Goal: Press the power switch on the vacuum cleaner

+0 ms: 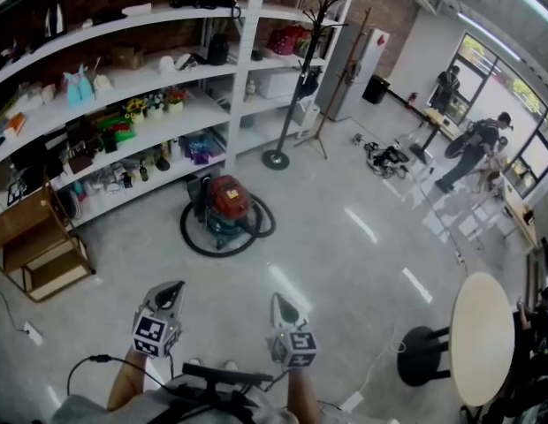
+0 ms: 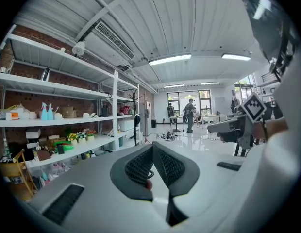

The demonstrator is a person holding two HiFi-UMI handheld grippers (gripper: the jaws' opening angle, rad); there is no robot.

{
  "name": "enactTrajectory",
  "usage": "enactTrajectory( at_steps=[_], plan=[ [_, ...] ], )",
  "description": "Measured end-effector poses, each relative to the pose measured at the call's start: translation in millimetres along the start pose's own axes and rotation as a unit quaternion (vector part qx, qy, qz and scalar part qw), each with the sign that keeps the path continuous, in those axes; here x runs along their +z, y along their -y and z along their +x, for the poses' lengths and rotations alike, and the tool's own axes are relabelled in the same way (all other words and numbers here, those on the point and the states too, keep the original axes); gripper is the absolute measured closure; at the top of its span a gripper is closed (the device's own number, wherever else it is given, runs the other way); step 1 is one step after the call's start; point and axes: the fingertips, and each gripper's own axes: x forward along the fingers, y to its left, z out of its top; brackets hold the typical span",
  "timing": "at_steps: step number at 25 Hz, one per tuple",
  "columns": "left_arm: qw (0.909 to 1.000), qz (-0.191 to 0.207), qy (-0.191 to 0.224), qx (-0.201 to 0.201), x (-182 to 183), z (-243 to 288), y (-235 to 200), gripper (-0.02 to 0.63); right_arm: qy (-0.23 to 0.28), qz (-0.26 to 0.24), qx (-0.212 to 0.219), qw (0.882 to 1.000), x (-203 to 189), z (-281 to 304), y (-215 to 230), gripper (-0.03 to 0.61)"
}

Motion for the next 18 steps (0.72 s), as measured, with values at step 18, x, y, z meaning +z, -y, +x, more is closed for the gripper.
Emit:
enactTrajectory(
  at_steps=[18],
  plan=[
    [0.9998,0.021,0.004,0.007,4.1,36.2,42.6,0.606,0.005,0.013,0.014,1.000,-7.8,-13.7,49.1,0.566]
  ],
)
